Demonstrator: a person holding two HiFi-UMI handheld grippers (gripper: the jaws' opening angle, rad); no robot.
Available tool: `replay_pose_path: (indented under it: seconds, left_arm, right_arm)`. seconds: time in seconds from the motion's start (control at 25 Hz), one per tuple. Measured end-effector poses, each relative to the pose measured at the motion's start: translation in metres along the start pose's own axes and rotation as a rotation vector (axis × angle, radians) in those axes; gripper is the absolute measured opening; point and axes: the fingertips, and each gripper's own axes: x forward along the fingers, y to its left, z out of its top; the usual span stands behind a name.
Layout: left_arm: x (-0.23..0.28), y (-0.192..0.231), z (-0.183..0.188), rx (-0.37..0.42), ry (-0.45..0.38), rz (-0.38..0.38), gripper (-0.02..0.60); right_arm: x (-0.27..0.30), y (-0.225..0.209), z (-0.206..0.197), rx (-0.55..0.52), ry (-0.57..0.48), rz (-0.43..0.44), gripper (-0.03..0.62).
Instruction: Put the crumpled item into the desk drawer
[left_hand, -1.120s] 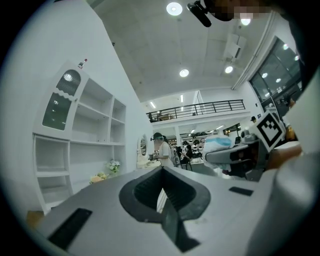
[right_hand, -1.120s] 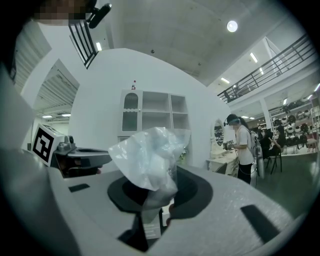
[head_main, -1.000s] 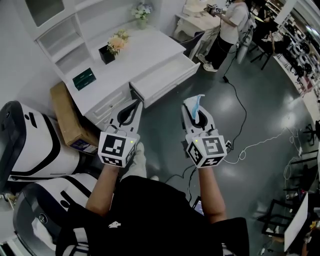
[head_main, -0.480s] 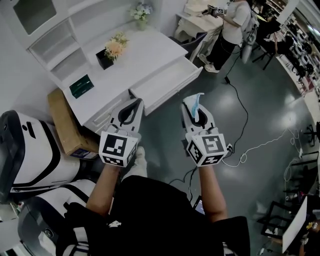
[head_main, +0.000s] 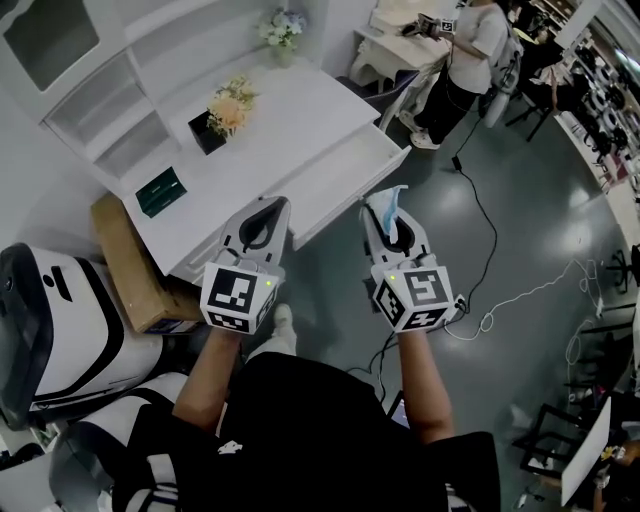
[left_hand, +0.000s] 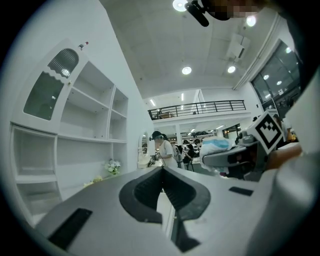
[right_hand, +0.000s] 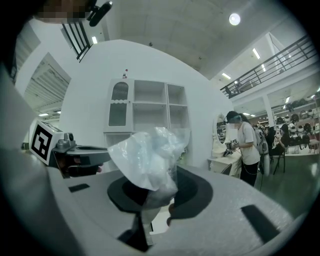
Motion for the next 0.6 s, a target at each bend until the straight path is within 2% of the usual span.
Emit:
replay_pose_path:
  seconds: [0.6]
  left_arm:
    - [0.066, 0.085, -0.012, -0.024, 0.014, -0.042, 0.006]
  right_arm:
    - [0.107, -0.008, 0.004, 0.009, 0.033, -0.029, 0.086]
